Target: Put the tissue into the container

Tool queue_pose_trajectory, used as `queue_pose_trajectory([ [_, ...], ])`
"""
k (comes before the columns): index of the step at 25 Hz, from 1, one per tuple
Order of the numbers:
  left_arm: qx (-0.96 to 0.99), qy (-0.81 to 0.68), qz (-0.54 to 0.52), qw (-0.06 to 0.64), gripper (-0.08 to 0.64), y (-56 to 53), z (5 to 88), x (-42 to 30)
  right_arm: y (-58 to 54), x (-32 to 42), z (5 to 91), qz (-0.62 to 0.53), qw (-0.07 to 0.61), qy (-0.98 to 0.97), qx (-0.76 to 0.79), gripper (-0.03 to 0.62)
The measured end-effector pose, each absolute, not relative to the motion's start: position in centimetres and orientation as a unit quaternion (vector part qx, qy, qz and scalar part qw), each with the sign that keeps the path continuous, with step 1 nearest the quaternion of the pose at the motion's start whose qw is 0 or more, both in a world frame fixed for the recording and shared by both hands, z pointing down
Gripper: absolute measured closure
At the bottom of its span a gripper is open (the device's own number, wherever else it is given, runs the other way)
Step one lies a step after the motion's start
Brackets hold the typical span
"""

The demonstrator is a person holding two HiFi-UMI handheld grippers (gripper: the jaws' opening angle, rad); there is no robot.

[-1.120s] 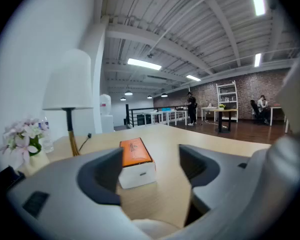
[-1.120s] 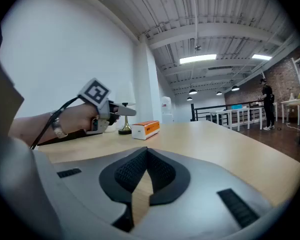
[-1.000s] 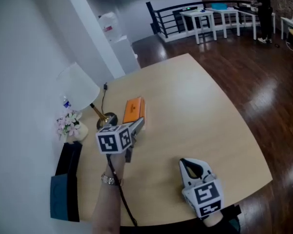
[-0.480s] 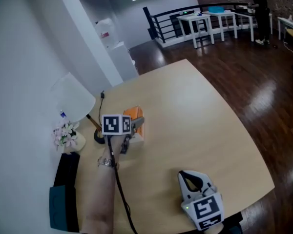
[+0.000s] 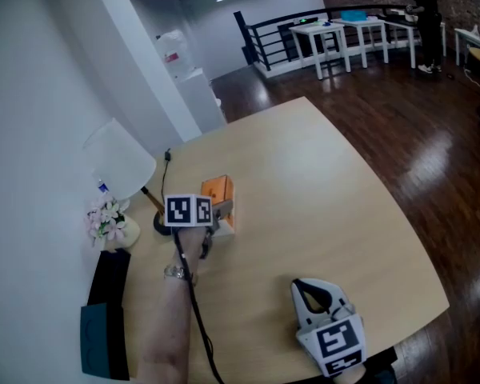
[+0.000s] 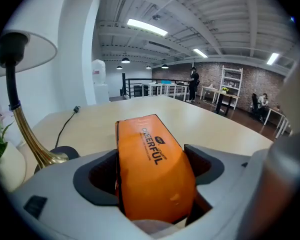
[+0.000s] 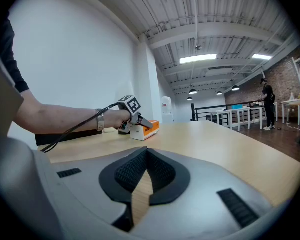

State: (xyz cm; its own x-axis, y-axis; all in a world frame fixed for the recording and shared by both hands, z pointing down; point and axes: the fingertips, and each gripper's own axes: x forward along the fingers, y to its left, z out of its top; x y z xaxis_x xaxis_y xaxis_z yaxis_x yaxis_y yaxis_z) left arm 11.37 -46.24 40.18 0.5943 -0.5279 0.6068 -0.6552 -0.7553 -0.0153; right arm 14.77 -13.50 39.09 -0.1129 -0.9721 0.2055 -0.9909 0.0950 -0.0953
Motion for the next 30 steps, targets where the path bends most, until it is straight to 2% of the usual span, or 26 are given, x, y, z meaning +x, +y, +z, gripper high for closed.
queue_pose_trajectory([
  [10,0.907,-0.315,0.264,0.093,0.143,-42.8,37.1,9.3,-13.4,14.8,38.9,0.109,0.041,-0.736,0.666,0.592],
  [21,0.905,-0.351,0.237,0.029,0.143,-33.9,33.7,-0.3,-13.6,15.6,39.5,0.113,0.05,-0.726,0.677,0.592],
  [30,0.898,-0.37,0.234,0.05,0.143,-33.3,34.2,-7.6,-18.2,5.9,40.4,0.128,0.075,-0.771,0.619,0.592],
])
